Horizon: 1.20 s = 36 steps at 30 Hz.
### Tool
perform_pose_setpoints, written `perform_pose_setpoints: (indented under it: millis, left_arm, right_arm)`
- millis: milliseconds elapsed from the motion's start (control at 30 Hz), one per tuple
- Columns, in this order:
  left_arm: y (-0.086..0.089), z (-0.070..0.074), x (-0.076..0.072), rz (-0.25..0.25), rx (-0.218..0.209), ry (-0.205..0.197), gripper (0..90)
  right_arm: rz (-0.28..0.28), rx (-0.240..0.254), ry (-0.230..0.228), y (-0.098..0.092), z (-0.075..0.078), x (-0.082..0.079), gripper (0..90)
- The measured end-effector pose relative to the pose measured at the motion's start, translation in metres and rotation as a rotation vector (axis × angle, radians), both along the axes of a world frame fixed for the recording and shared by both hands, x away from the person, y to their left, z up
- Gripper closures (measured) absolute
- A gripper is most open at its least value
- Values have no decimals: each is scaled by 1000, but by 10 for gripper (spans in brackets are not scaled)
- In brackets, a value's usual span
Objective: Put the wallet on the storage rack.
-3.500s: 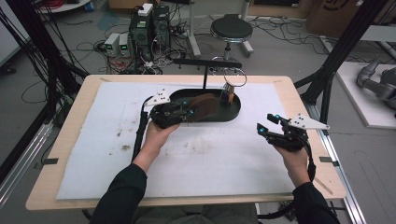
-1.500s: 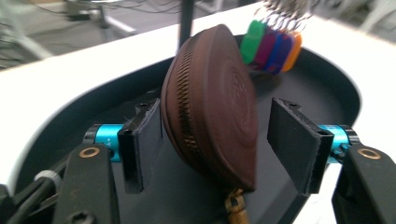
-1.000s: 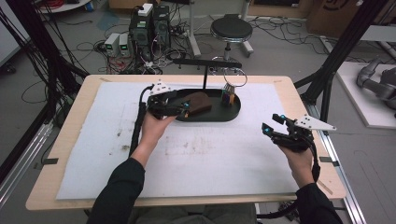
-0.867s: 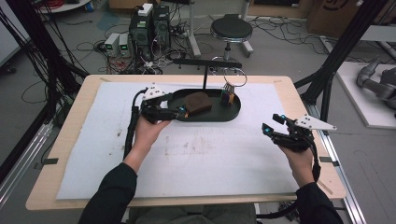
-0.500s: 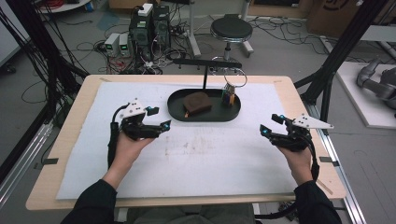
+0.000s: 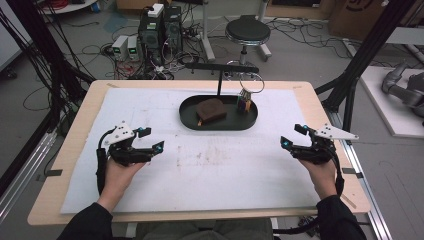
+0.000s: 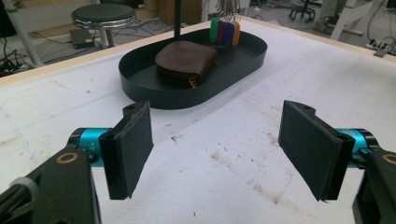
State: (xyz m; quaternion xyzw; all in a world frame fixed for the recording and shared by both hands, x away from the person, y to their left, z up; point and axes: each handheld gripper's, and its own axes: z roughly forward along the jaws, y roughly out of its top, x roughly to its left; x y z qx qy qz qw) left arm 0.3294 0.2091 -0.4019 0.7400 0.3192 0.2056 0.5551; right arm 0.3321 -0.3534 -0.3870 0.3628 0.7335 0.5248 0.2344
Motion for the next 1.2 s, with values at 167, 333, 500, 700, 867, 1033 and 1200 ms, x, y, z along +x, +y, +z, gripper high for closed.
perform_pose_setpoints:
  millis: [167,333,500,700,867,1033,1200]
  left_arm:
    - [-1,1,0,-2,7,-21,261]
    - [-4,-1,1,-5,9,-19,261]
    - [-4,-1,1,-5,7,-21,261]
    - [-2,-1,1,1,10,-19,261]
    - [-2,-2,2,4,11,-17,261]
    - [-3,-2,3,-2,14,-18,261]
    - [-4,-2,5,-4,15,-17,261]
  right_arm:
    - [-5,-4,12,-2,-3,1,217]
    - [-5,-7,13,-3,-4,1,217]
    - [-2,-12,12,-3,-4,1,217]
    - [0,-14,11,-2,-4,0,217]
    - [2,-15,9,-2,-4,0,217]
    - [2,-15,16,-2,-4,-1,217]
    - [-1,-16,13,-3,-4,-1,217]
